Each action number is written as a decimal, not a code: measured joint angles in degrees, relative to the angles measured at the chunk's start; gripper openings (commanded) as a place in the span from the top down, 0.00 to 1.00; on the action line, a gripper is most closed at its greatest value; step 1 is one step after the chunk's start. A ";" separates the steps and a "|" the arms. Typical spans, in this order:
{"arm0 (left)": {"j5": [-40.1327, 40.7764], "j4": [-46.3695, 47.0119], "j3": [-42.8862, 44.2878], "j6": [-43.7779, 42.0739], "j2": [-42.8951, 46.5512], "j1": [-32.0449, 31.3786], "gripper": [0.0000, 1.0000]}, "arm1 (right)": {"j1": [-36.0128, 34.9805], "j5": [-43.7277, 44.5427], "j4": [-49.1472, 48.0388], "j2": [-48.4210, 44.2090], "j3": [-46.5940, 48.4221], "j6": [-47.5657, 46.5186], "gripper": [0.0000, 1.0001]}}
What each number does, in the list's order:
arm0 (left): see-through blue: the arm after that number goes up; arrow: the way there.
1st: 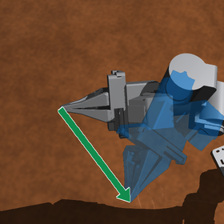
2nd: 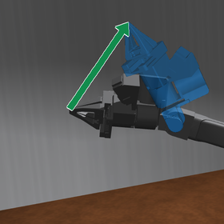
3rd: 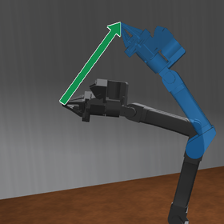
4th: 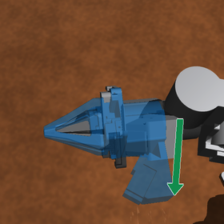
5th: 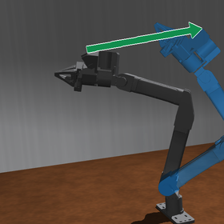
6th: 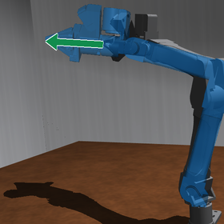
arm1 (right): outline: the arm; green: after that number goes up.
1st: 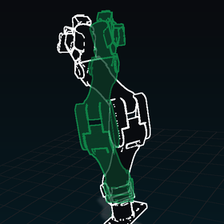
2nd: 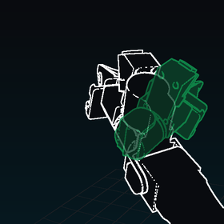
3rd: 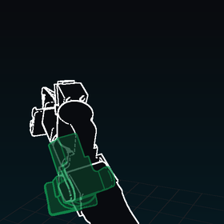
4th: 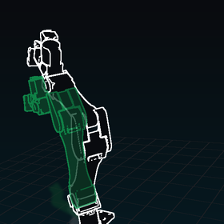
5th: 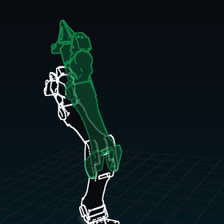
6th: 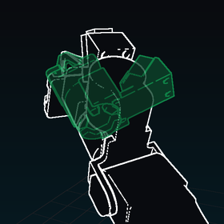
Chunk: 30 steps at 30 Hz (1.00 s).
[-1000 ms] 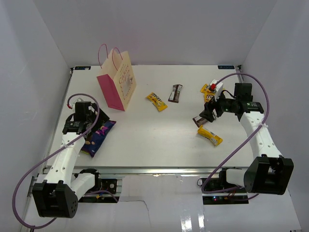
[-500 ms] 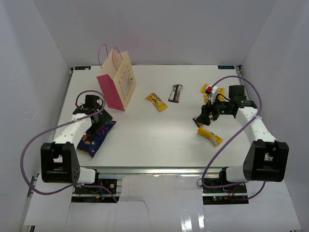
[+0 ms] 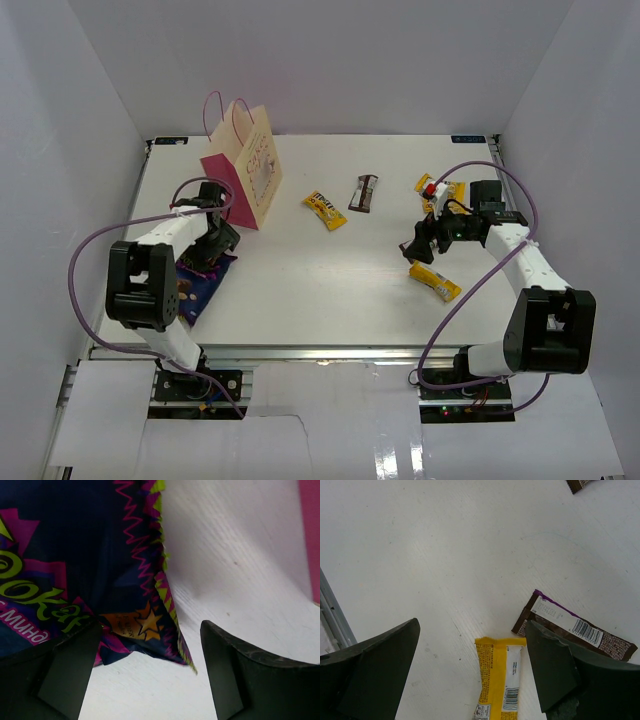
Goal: Place the snacks into the paper bag
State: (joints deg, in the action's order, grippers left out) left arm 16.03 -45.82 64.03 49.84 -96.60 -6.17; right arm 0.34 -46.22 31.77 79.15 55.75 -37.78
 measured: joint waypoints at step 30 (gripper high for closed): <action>3.67 -5.75 -7.67 -4.85 12.85 0.28 1.00 | 0.00 -0.24 -0.24 -0.59 -0.07 0.09 0.08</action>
State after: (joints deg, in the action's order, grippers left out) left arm 19.70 -51.57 56.36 44.99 -83.74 -5.89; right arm 0.34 -46.46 31.53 78.56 55.68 -37.69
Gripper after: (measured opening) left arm 0.465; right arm 0.922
